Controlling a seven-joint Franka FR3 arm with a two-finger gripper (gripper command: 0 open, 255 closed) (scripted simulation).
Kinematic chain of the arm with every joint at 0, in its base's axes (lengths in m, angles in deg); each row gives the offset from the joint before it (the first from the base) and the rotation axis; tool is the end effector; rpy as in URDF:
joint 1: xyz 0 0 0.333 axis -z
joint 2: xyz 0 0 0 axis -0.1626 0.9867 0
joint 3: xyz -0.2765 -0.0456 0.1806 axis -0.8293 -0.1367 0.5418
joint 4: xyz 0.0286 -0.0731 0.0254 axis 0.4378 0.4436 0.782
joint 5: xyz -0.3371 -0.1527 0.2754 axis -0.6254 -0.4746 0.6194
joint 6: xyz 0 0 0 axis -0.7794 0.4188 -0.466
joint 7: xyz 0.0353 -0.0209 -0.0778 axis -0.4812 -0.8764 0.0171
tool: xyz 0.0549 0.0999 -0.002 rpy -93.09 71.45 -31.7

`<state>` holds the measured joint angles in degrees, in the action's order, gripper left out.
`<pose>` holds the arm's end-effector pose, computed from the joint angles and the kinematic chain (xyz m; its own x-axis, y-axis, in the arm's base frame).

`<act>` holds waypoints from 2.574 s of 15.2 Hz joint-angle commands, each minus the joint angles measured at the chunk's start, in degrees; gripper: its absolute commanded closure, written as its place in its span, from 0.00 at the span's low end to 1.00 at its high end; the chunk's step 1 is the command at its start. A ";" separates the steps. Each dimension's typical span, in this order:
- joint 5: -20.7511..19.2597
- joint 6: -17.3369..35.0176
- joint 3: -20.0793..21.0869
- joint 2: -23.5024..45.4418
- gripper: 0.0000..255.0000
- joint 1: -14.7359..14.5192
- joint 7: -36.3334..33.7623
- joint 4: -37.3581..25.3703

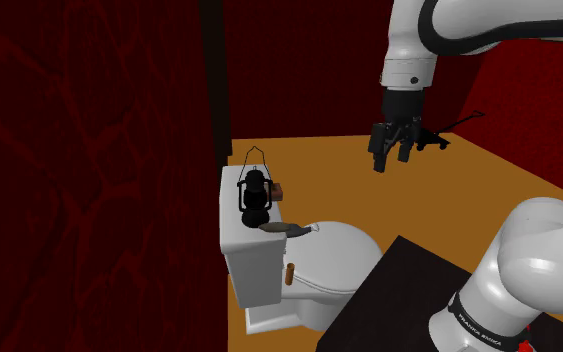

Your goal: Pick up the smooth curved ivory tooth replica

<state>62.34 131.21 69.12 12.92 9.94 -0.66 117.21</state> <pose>0.3572 0.0082 0.5375 0.9733 -0.1729 -0.1510 -0.1794 -0.9833 -0.0305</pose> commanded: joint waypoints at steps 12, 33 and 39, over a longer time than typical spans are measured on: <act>-3.70 24.94 -3.36 16.95 0.00 -3.20 15.64 5.15; -3.48 59.07 -2.06 62.92 0.00 -7.17 41.67 -13.02; -3.80 63.01 -1.38 69.47 0.00 -7.22 43.35 -16.20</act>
<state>58.56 193.46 67.68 81.38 2.81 42.76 101.29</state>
